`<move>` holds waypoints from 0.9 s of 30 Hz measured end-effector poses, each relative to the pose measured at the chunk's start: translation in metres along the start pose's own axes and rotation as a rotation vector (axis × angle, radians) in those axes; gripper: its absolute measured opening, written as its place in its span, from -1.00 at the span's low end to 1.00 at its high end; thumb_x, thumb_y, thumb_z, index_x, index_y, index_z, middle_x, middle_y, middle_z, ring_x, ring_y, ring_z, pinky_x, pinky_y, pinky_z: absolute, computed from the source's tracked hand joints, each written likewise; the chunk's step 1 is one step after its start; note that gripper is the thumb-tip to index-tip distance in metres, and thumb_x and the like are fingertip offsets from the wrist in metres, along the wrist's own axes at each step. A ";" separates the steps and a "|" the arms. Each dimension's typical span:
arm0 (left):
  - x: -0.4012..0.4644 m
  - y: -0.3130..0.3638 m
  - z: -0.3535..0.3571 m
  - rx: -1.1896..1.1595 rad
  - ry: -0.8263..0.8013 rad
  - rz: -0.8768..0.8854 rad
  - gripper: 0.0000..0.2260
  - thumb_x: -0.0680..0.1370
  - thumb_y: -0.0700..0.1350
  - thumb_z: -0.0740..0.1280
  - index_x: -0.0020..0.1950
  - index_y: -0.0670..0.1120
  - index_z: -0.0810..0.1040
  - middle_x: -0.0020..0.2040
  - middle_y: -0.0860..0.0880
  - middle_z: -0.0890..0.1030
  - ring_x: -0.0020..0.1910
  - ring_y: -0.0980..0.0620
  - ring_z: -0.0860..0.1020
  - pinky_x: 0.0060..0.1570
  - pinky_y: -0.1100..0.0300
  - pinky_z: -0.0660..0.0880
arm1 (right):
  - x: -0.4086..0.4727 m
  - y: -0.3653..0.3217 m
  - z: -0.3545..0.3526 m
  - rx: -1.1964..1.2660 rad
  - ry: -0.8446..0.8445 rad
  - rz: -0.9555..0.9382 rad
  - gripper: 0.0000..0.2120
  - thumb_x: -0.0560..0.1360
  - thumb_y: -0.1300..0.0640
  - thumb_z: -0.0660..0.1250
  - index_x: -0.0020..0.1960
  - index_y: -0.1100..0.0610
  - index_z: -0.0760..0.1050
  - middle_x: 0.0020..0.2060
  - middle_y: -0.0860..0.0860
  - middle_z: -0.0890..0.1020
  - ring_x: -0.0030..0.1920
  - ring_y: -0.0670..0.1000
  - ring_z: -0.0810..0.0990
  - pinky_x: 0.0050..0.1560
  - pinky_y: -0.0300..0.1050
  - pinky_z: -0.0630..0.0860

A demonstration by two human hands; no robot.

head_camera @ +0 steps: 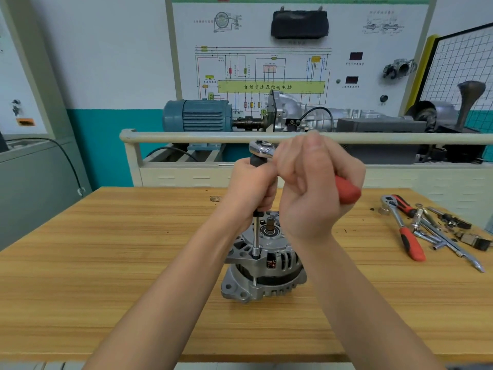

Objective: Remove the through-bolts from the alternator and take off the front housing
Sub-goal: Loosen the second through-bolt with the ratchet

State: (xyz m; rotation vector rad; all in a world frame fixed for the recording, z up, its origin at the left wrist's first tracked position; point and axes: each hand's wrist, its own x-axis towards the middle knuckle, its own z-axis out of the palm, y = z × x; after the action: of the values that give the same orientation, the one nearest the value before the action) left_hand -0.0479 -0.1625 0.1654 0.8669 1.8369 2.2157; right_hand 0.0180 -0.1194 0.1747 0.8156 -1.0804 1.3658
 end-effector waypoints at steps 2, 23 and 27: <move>0.000 0.000 -0.003 -0.019 -0.078 0.000 -0.52 0.51 -0.33 0.22 -0.56 0.02 0.24 -0.61 0.03 0.21 -0.64 0.09 0.12 -0.57 0.39 0.12 | 0.007 0.002 -0.006 0.148 0.007 0.044 -0.63 0.45 0.24 0.13 -0.48 -0.01 0.18 -0.61 -0.08 0.23 -0.57 -0.10 0.20 -0.44 -0.17 0.11; 0.001 0.001 -0.003 -0.051 -0.081 -0.012 -0.51 0.49 -0.33 0.20 -0.57 0.03 0.19 -0.61 0.05 0.15 -0.64 0.09 0.05 -0.56 0.37 0.03 | 0.023 0.011 -0.029 0.541 0.153 0.374 -0.52 0.52 0.24 0.05 -0.57 0.03 0.14 -0.66 -0.05 0.13 -0.60 -0.10 0.09 -0.49 -0.22 0.15; -0.003 0.002 0.001 -0.027 0.000 0.019 -0.47 0.50 -0.33 0.21 -0.65 -0.01 0.25 -0.65 0.07 0.21 -0.67 0.11 0.10 -0.61 0.40 0.07 | 0.003 0.002 -0.004 0.191 0.004 0.057 -0.63 0.46 0.24 0.11 -0.47 -0.01 0.17 -0.60 -0.02 0.22 -0.56 -0.13 0.22 -0.42 -0.17 0.11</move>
State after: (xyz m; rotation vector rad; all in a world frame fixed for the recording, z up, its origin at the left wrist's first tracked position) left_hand -0.0443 -0.1640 0.1661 0.8825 1.8020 2.2464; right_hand 0.0159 -0.1143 0.1761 0.9263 -0.9872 1.5345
